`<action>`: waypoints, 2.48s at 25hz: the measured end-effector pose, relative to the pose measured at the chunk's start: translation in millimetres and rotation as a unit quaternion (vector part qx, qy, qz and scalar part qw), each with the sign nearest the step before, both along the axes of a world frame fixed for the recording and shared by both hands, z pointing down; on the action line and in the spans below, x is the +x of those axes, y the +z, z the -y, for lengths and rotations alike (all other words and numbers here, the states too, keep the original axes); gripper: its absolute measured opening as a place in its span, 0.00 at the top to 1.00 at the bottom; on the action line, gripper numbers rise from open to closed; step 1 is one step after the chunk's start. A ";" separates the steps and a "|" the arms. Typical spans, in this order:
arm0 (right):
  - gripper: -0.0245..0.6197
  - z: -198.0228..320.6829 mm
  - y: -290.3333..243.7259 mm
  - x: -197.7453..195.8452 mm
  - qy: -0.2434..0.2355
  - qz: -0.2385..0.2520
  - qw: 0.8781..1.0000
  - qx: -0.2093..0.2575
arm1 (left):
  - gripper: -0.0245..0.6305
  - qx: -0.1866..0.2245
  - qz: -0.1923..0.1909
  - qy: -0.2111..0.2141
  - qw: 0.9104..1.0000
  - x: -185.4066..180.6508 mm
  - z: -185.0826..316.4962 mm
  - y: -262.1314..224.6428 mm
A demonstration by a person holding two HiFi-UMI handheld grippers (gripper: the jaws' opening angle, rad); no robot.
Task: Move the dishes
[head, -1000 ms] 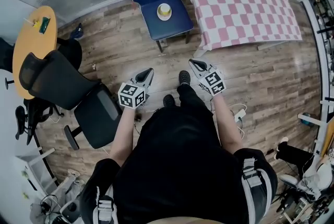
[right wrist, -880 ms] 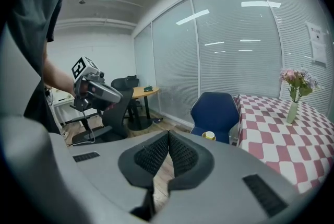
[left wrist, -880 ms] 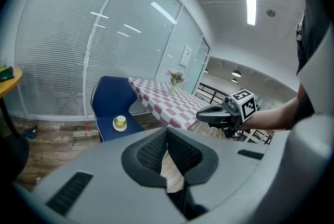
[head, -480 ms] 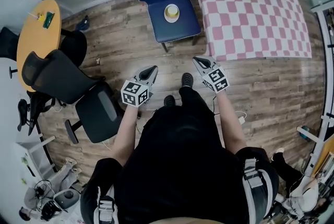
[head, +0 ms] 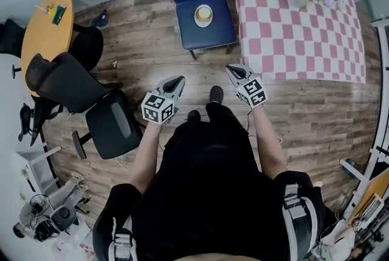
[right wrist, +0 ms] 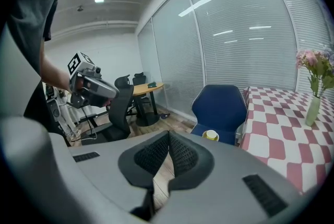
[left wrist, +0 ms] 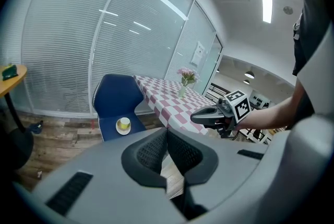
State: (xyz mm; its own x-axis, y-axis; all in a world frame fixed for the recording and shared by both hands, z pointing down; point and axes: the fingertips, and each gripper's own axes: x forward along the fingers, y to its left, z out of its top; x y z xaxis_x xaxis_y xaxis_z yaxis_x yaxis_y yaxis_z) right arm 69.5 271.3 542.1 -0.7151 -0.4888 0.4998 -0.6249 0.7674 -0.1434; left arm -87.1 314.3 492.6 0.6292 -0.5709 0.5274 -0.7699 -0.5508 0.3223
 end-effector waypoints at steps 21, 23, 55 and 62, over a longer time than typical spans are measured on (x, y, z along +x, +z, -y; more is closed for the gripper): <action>0.94 72.6 13.6 1.1 -0.087 -0.020 0.996 0.005 | 0.93 0.012 0.002 -0.045 0.999 17.5 61.3 4.7; 0.94 77.8 14.5 -2.2 -0.084 -0.024 0.996 0.002 | 0.93 0.014 -0.001 -0.046 0.999 10.7 70.8 3.1; 0.94 251.8 26.9 -113.4 0.037 -0.045 0.998 -0.026 | 0.93 -0.003 -0.029 0.067 0.997 -103.0 296.4 18.9; 0.94 267.6 30.6 -135.0 0.061 -0.051 0.996 -0.026 | 0.93 -0.009 -0.039 0.092 0.995 -125.0 318.7 25.5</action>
